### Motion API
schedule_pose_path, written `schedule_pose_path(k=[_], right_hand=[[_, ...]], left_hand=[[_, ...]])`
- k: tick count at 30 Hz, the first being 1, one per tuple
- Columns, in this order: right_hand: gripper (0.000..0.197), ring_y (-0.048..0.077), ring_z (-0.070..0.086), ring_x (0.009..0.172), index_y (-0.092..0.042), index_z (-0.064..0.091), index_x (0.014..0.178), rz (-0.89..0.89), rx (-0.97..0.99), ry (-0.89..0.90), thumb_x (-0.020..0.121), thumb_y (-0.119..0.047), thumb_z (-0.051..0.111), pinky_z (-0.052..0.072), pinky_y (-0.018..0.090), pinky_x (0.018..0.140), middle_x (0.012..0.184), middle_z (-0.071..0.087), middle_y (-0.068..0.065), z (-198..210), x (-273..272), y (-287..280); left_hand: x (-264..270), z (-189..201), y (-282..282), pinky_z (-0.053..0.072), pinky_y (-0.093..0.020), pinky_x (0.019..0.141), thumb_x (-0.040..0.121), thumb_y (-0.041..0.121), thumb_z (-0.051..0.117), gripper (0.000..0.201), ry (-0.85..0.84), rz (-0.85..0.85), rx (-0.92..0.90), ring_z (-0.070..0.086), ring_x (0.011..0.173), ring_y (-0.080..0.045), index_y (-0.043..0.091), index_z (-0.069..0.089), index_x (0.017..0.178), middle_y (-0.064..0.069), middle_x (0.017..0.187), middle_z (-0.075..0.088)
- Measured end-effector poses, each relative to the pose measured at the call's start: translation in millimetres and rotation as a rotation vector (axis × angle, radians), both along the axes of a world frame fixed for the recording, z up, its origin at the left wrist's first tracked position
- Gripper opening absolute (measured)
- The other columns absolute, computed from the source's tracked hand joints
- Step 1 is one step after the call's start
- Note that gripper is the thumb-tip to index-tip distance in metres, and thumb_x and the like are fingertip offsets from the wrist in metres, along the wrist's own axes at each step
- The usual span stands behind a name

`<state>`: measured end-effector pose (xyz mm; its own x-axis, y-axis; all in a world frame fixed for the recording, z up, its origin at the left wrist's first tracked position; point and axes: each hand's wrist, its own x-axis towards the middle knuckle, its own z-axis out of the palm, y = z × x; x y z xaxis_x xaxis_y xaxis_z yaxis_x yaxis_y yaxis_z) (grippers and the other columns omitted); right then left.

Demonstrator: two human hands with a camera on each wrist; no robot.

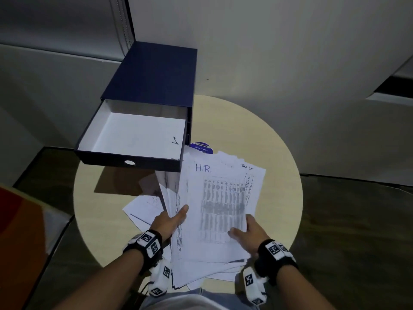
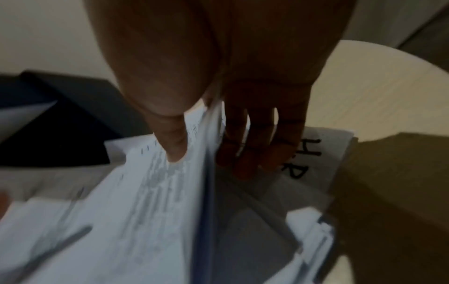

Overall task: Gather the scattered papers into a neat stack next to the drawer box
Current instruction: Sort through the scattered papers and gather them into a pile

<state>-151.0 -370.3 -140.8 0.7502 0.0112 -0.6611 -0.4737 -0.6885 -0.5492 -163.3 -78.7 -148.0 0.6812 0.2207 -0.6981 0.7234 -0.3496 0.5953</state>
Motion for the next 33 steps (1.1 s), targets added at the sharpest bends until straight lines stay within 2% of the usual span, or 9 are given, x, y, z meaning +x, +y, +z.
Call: schedule_pose_path(k=[6,11,13,15,20,22,24,28,33], right_hand=[[0.043,0.016,0.041,0.063,-0.021,0.035,0.078,0.308,-0.162,-0.038,0.084,-0.060,0.051,0.038,0.030,0.059,0.085,0.041,-0.001,5,-8,7],[0.078,0.025,0.051,0.124,-0.016,0.032,0.146,-0.203,0.122,-0.088,0.084,-0.041,0.073,0.043,0.033,0.093,0.143,0.045,0.008,23,-7,-9],[0.079,0.028,0.062,0.105,-0.011,0.030,0.147,-0.397,0.317,-0.003,0.085,-0.026,0.076,0.052,0.037,0.080,0.124,0.059,0.016,30,-10,-18],[0.082,0.015,0.046,0.047,-0.007,0.027,0.148,-0.543,0.413,0.083,0.084,-0.016,0.077,0.037,0.025,0.045,0.060,0.049,0.008,27,-13,-31],[0.036,0.009,0.007,0.034,-0.013,0.049,0.074,-0.709,0.410,-0.002,0.070,-0.019,0.085,0.035,0.020,0.046,0.042,0.012,-0.005,10,-22,-61],[0.025,0.009,0.010,0.030,0.006,0.057,0.086,-0.818,0.350,-0.020,0.086,-0.011,0.075,0.031,0.017,0.036,0.036,0.016,-0.004,5,-25,-77],[0.020,0.011,0.026,0.029,-0.010,0.052,0.091,-0.882,0.262,-0.017,0.090,-0.015,0.072,0.037,0.022,0.038,0.035,0.031,0.003,-1,-28,-91],[0.046,0.021,0.056,0.062,0.013,0.059,0.114,-0.823,0.058,-0.036,0.085,-0.019,0.073,0.057,0.044,0.070,0.075,0.062,0.015,-11,-29,-100],[0.064,0.018,0.042,0.041,0.015,0.026,0.142,-0.804,0.085,-0.020,0.094,-0.007,0.062,0.031,0.020,0.039,0.053,0.049,0.012,-9,-30,-81]], left_hand=[[1,4,-8,0.055,-0.032,0.082,0.084,0.043,0.066,0.047,-0.089,-0.166,0.167,0.065,0.092,-0.026,0.007,0.059,0.114,-0.009,0.110,0.068],[6,3,-11,0.046,-0.036,0.097,0.085,0.029,0.070,0.053,-0.191,-0.051,-0.148,0.059,0.108,-0.028,0.010,0.051,0.130,-0.008,0.122,0.063],[7,9,-17,0.041,-0.037,0.104,0.086,0.023,0.070,0.055,-0.230,-0.061,-0.302,0.057,0.117,-0.026,0.014,0.047,0.135,-0.005,0.126,0.062],[11,13,-27,0.041,-0.036,0.105,0.087,0.026,0.070,0.053,-0.241,-0.167,-0.354,0.057,0.118,-0.021,0.020,0.048,0.134,0.001,0.125,0.063],[12,6,-41,0.050,-0.035,0.088,0.064,0.065,0.074,0.051,-0.274,-0.104,-0.304,0.063,0.093,-0.017,0.034,0.063,0.103,0.009,0.102,0.067],[13,1,-32,0.048,-0.036,0.095,0.076,0.057,0.068,0.045,-0.339,-0.098,0.035,0.058,0.106,-0.020,0.030,0.060,0.111,0.001,0.118,0.058],[12,-6,-17,0.043,-0.041,0.102,0.083,0.052,0.062,0.059,-0.284,-0.222,0.337,0.044,0.125,-0.026,0.022,0.049,0.133,-0.005,0.138,0.041],[3,-20,-4,0.041,-0.049,0.101,0.085,0.043,0.062,0.070,-0.150,-0.564,0.592,0.029,0.135,-0.029,0.024,0.030,0.144,-0.004,0.151,0.023],[-6,-15,-9,0.039,-0.047,0.100,0.084,0.047,0.055,0.059,-0.183,-0.766,0.579,0.040,0.127,-0.028,0.030,0.037,0.138,-0.001,0.140,0.036]])
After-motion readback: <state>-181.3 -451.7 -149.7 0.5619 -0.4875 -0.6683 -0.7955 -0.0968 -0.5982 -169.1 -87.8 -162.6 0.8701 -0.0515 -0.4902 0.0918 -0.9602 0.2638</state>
